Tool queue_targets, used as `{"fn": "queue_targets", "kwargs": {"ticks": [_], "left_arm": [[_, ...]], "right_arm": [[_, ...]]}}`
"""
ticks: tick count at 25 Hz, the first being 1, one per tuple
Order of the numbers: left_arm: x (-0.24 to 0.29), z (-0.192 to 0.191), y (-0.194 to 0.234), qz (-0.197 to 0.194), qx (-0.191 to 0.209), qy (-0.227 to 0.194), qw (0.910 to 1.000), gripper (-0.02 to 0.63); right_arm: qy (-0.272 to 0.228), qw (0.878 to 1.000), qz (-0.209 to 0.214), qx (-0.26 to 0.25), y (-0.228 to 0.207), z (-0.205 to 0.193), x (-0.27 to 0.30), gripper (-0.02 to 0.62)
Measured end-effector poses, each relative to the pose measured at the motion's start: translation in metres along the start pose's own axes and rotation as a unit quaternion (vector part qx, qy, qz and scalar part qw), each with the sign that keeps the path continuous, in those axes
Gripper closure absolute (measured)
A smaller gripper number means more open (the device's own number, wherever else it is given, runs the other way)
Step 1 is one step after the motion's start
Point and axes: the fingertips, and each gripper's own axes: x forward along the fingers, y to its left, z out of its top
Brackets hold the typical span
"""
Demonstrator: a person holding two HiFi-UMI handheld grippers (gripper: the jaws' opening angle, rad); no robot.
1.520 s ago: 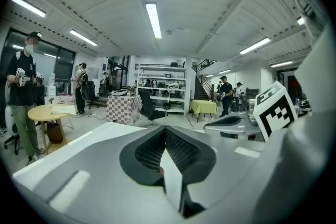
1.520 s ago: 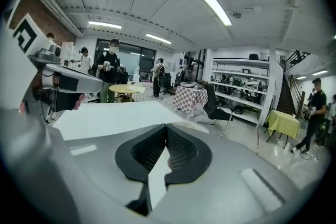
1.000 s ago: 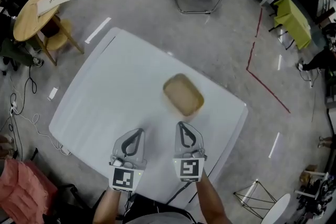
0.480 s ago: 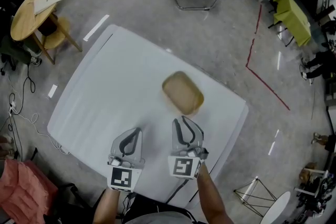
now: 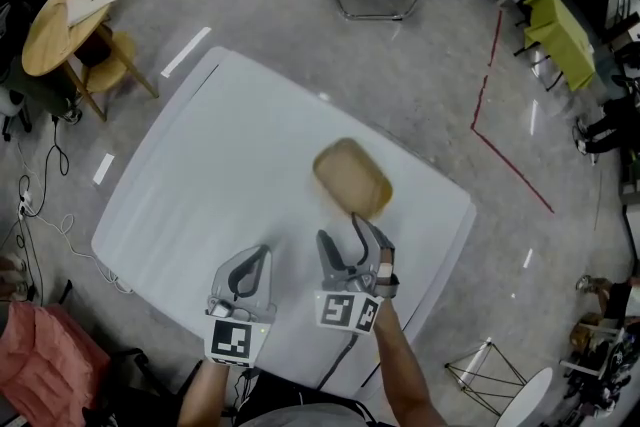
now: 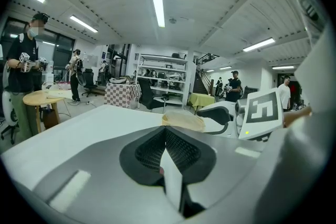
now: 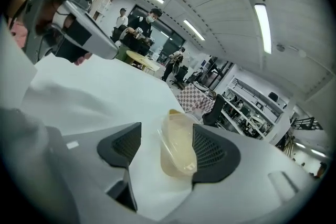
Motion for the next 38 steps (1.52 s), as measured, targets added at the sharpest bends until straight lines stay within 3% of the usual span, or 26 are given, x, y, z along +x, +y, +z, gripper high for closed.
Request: {"fn": "queue_targets", "kwargs": {"ticks": [5, 19, 24, 29, 38], "left_arm": [[0.003, -0.002, 0.002, 0.000, -0.006, 0.002, 1.0000, 0.594], [0.017, -0.012, 0.007, 0.003, -0.013, 0.014, 0.9998, 0.594], [0.017, -0.014, 0.009, 0.006, -0.015, 0.016, 0.9997, 0.594], [0.017, -0.015, 0.009, 0.006, -0.015, 0.019, 0.9997, 0.595], [0.012, -0.014, 0.010, 0.008, -0.020, 0.017, 0.9996, 0.594]], "right_arm": [[0.020, 0.999, -0.003, -0.034, 0.004, -0.009, 0.012, 0.253], [0.038, 0.998, -0.024, -0.052, 0.003, -0.023, 0.033, 0.259], [0.034, 0.998, -0.038, -0.047, -0.001, -0.020, 0.032, 0.304], [0.032, 0.997, -0.057, -0.045, -0.008, -0.018, 0.030, 0.401], [0.029, 0.996, -0.068, -0.049, -0.009, -0.014, 0.025, 0.471]]}}
